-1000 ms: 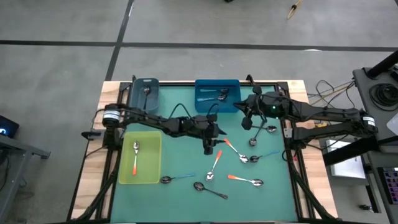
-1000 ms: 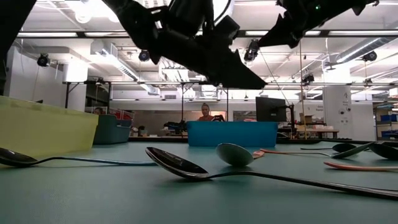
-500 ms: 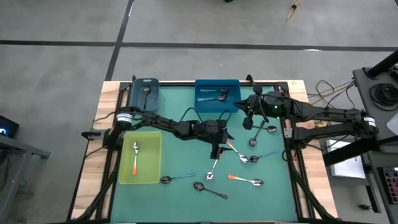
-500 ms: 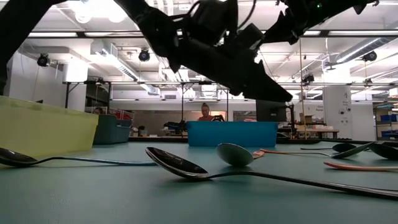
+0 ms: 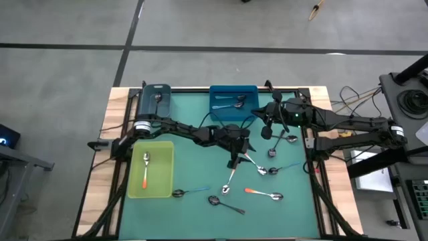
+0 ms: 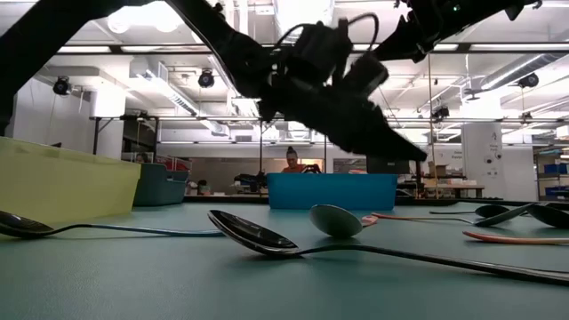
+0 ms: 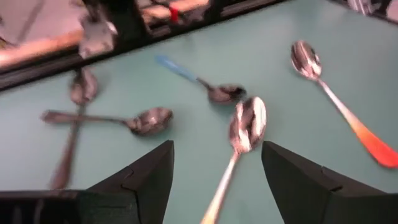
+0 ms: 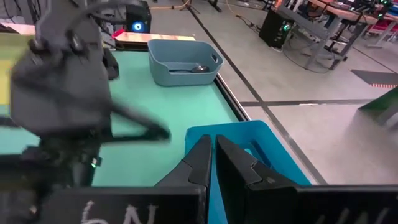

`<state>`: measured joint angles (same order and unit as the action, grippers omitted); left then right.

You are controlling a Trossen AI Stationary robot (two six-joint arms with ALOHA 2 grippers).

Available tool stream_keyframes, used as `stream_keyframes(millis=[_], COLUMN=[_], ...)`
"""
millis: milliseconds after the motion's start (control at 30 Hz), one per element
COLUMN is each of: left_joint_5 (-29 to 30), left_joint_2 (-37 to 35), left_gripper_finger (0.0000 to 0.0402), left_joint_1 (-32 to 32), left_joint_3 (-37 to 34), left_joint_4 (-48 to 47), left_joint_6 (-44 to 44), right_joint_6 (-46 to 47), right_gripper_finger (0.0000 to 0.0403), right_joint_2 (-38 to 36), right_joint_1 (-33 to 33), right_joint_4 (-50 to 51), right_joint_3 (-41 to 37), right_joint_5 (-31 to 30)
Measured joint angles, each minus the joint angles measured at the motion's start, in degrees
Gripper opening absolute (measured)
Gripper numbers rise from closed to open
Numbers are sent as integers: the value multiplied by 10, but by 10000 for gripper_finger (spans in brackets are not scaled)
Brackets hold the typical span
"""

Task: Sort silverware by color (type)
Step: Put the orange spoon into the yellow bin

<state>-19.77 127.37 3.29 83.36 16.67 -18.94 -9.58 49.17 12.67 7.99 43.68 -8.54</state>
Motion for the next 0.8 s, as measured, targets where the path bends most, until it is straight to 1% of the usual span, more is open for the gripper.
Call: stream_keyframes(millis=[167, 267, 333, 467, 600, 800], left_joint_5=[-39, -39, -31, 16, 18, 18], left_joint_2=[9, 9, 9, 9, 9, 20], left_gripper_finger=[224, 224, 224, 224, 224, 224], left_joint_1=[-2, 0, 4, 6, 4, 4], left_joint_3=[18, 20, 20, 20, 20, 20], left_joint_4=[-12, -14, -16, -16, -23, -24], left_joint_6=[-1, -2, -2, -8, -20, -14], right_joint_6=[1, 6, 6, 6, 6, 10], right_gripper_finger=[13, 13, 13, 13, 13, 13], right_joint_2=[0, 0, 0, 0, 0, 0], right_joint_1=[0, 0, 0, 0, 0, 0], right_joint_4=[-1, -2, -2, -2, -2, -2], right_joint_3=[0, 0, 0, 0, 0, 0], right_joint_5=[0, 0, 0, 0, 0, 0])
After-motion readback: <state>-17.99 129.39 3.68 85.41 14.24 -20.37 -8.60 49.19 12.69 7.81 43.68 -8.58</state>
